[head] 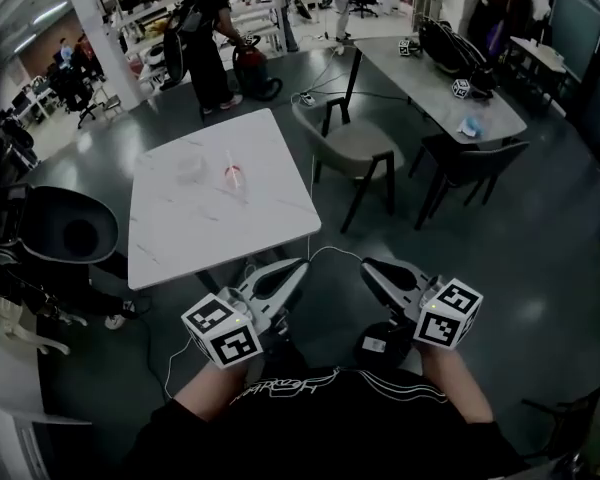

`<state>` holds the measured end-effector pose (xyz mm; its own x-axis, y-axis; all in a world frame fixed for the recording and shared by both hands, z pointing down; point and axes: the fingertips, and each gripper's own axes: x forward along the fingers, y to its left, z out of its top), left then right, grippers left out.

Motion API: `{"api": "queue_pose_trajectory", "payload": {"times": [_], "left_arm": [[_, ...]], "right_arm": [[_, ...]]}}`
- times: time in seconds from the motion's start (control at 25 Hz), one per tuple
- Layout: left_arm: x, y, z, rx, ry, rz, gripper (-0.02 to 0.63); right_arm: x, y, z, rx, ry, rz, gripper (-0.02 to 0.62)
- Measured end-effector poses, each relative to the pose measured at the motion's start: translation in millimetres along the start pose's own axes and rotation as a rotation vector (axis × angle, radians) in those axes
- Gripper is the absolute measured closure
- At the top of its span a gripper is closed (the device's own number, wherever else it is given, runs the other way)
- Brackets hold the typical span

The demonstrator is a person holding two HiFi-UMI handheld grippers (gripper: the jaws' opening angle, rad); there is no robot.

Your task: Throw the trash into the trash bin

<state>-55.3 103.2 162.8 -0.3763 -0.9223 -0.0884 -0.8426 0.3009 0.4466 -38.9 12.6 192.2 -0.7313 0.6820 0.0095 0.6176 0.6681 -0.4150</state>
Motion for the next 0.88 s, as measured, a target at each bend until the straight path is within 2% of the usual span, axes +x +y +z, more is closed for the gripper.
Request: {"api": "queue_pose_trajectory", "payload": {"times": [0.12,0.28,0.36,0.48,0.68,0.88], "left_arm": [[2,18,5,0.011,0.012,-0.012,0.601],[-1,50,32,0.042,0.015,0.005,0.601],[-1,73,45,0.04,0.024,-0.003,0.6],[-3,115,61,0.044,0.046,-0.003,0.6],[-10,195,88,0.036,0.034,0.059,0.6],[-27,270,113,0.111,0.04,0.113,0.601]], "right_arm": [[19,-3,1,-0.002,0.01,0.001,0.563],[59,-12,11,0.068,0.0,0.017,0.562],[85,-23,13,0.062,0.02,-0.003,0.561],[132,-40,14,0.058,0.048,-0.014,0.561],[203,-68,16,0.065,0.099,-0.012,0.562],[278,-94,13,0.074,0.14,-0.024,0.561]]}}
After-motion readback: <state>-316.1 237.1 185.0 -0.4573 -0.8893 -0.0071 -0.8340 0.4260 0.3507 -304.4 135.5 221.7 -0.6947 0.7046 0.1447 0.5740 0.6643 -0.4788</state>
